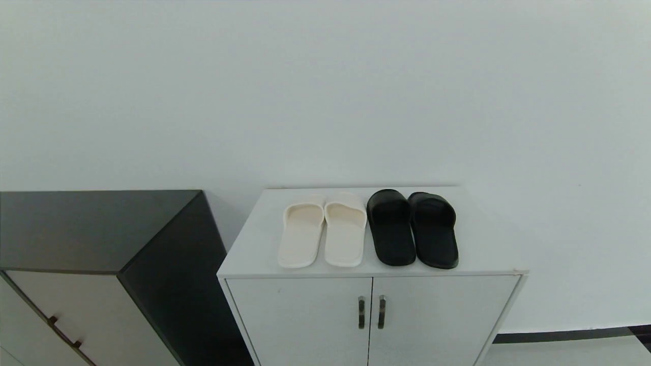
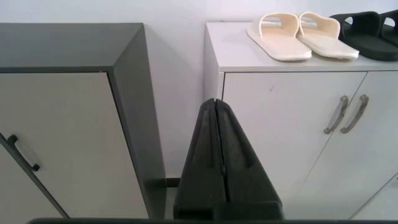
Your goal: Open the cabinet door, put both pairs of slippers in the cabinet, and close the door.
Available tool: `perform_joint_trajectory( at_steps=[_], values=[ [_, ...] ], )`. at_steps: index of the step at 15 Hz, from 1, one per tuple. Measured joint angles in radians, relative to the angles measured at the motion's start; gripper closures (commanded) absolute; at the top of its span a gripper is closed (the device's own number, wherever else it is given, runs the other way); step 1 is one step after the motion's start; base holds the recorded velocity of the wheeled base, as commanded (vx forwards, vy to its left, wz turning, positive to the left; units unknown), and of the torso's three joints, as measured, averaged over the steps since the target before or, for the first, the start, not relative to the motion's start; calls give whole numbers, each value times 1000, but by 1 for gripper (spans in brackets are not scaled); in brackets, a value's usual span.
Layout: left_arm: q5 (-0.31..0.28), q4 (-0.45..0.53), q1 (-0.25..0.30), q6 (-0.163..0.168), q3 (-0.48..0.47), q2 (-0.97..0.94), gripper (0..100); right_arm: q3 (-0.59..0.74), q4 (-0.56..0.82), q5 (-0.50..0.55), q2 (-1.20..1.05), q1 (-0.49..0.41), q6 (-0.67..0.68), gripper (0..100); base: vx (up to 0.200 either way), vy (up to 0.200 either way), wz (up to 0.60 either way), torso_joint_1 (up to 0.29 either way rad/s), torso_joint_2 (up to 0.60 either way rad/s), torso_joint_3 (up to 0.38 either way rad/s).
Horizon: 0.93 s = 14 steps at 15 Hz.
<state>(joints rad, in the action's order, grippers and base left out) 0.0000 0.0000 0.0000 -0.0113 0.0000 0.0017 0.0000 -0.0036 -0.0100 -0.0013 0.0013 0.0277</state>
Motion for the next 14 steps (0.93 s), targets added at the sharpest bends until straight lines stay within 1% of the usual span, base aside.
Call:
perform_joint_trajectory(
  at_steps=[3, 4, 6, 8, 10, 11, 12, 13, 14],
  values=[
    [-2, 0, 0, 0, 0, 0, 100, -16, -9, -29, 3, 0, -15, 0, 0, 0, 0, 0, 0, 0],
    [-2, 0, 0, 1, 0, 0, 100, -66, -12, -60, 9, 2, 14, 0, 0, 0, 0, 0, 0, 0],
    [-2, 0, 0, 1, 0, 0, 100, -227, 37, -180, 56, 10, 57, 0, 0, 0, 0, 0, 0, 0],
    [-2, 0, 0, 2, 0, 0, 100, -317, 52, -267, 182, 21, 70, 0, 0, 0, 0, 0, 0, 0],
    [-2, 0, 0, 2, 0, 0, 100, -357, -18, -318, 387, 48, 77, 0, 0, 0, 0, 0, 0, 0],
    [-2, 0, 0, 2, 0, 0, 100, -373, -61, -322, 492, 73, 78, 0, 0, 0, 0, 0, 0, 0],
    [-3, 0, 0, 5, 0, 0, 100, -389, -109, -296, 606, 116, 81, 0, 0, 0, 0, 0, 0, 0],
    [-4, 0, 0, 7, 0, 0, 100, -405, -160, -243, 709, 176, 85, 0, 0, 0, 0, 0, 0, 0],
    [-4, 0, 0, 7, 0, 0, 100, -426, -214, -171, 808, 257, 93, 0, 0, 0, 0, 0, 0, 0]
  ],
)
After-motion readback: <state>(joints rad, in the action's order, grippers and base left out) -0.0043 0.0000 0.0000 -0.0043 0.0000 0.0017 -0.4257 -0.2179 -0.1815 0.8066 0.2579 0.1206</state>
